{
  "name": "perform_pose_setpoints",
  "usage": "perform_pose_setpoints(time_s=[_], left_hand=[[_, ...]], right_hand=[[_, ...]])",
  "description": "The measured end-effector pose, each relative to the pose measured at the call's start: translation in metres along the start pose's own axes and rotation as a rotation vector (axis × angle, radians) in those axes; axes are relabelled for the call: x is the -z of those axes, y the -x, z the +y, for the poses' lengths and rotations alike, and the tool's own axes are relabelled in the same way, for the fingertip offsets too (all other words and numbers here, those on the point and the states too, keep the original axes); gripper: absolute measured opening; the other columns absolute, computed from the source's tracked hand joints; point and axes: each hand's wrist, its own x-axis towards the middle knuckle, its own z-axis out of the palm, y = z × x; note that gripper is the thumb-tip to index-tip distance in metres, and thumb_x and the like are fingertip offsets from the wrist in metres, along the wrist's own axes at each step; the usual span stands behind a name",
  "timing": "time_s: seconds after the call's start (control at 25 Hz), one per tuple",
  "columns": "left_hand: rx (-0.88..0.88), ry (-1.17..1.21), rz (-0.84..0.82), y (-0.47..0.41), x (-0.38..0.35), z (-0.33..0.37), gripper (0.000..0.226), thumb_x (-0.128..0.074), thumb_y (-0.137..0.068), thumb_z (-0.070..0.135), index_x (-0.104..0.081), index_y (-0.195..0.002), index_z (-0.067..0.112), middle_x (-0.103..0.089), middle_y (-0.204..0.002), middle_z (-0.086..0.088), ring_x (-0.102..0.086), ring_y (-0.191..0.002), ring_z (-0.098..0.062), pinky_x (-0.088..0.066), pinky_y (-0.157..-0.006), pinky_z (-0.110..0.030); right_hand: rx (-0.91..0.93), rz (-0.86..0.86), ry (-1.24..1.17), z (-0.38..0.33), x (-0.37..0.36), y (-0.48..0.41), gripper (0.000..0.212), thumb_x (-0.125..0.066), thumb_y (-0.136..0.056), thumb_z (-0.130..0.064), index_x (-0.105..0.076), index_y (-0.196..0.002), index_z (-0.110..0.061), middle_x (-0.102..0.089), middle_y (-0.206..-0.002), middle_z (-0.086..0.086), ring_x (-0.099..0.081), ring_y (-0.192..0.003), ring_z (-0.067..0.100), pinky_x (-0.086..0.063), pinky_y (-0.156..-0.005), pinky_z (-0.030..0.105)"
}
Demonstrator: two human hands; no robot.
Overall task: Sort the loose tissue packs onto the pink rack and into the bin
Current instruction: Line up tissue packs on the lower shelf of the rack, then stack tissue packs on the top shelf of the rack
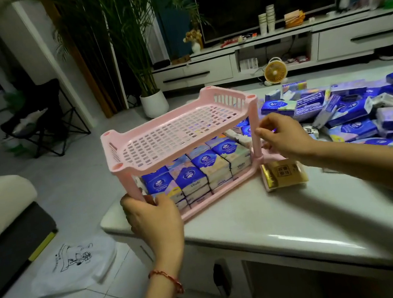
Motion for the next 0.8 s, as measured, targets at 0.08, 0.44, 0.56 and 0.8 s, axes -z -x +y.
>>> perform_pose_setpoints(time_s=[0.08,0.44,0.56,0.8], left_hand=[[-0.04,0.019,0.007,0.016,-0.009,-0.006,0.061,-0.048,-0.067,0.029,-0.03,-0.122,0.011,-0.042,-0.126,-0.017,-0.046,-0.116,-0.037,-0.044,-0.094,-0.056],[-1.181,-0.025,-0.302,0.068,-0.032,0.017,0.028,-0.042,-0.08,0.005,-0.051,-0.106,0.013,-0.053,-0.109,-0.009,-0.052,-0.101,-0.023,-0.039,-0.092,-0.027],[-1.13,-0.067,-0.498,0.073,-0.057,0.016,0.022,-0.041,-0.078,0.009,-0.053,-0.094,0.017,-0.062,-0.095,-0.004,-0.054,-0.09,-0.016,-0.041,-0.079,-0.025],[-0.553,0.072,-0.676,0.094,-0.096,0.025,0.018,-0.042,-0.085,0.017,-0.058,-0.082,0.027,-0.054,-0.09,0.016,-0.053,-0.083,-0.003,-0.042,-0.07,-0.018]], right_hand=[[-0.012,-0.012,0.019,0.001,0.002,-0.002,0.016,-0.05,-0.095,-0.015,-0.057,-0.106,-0.006,-0.061,-0.098,0.008,-0.059,-0.072,0.018,-0.043,-0.048,0.015],[0.045,0.079,0.336,0.03,0.039,-0.007,0.039,-0.046,-0.082,0.006,-0.056,-0.118,-0.006,-0.054,-0.12,0.014,-0.051,-0.112,0.027,-0.044,-0.095,0.04],[0.108,0.124,0.537,0.041,0.061,-0.022,0.045,-0.052,-0.083,-0.002,-0.049,-0.127,-0.009,-0.046,-0.131,0.014,-0.04,-0.123,0.027,-0.036,-0.098,0.034],[0.151,-0.121,0.913,0.054,0.056,-0.054,0.077,-0.06,-0.086,-0.017,-0.015,-0.148,-0.02,-0.017,-0.155,0.009,-0.02,-0.14,0.03,-0.027,-0.11,0.04]])
